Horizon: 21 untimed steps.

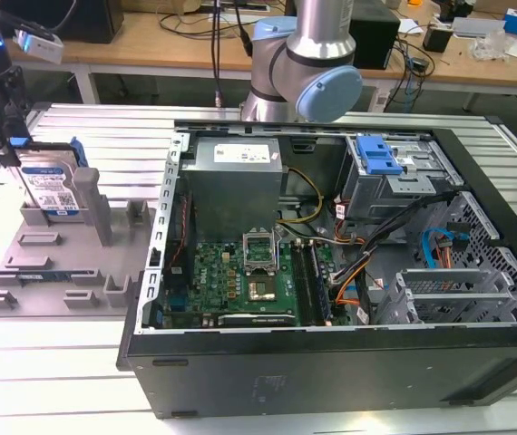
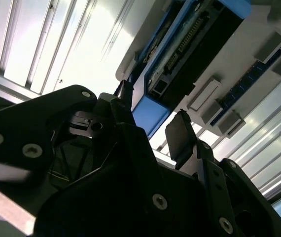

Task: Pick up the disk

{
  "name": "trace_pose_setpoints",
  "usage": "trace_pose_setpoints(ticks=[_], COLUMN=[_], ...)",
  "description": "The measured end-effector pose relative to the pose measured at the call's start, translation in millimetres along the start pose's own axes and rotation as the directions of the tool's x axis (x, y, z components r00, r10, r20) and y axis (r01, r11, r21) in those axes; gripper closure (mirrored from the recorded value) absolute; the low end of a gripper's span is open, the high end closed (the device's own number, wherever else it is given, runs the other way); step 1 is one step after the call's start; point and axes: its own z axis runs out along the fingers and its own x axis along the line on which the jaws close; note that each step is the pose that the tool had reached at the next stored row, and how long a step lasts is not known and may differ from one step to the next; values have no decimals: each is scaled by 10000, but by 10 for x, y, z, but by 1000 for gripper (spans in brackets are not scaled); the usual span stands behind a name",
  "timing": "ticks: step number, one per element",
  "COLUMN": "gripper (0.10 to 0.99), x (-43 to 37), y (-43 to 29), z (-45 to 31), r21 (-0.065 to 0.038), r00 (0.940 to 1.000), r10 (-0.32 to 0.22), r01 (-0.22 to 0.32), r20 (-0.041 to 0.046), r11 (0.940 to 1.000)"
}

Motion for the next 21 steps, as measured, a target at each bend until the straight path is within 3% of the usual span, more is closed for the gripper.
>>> trace_pose_setpoints(ticks=[8, 21], gripper=[545, 557], x=[13, 21], y=[5, 5], z=[77, 89], r21=[-1, 0], r00=[10000, 10000], r10=[-1, -1], r01=[1, 1], r20=[0, 5], r11=[10000, 10000])
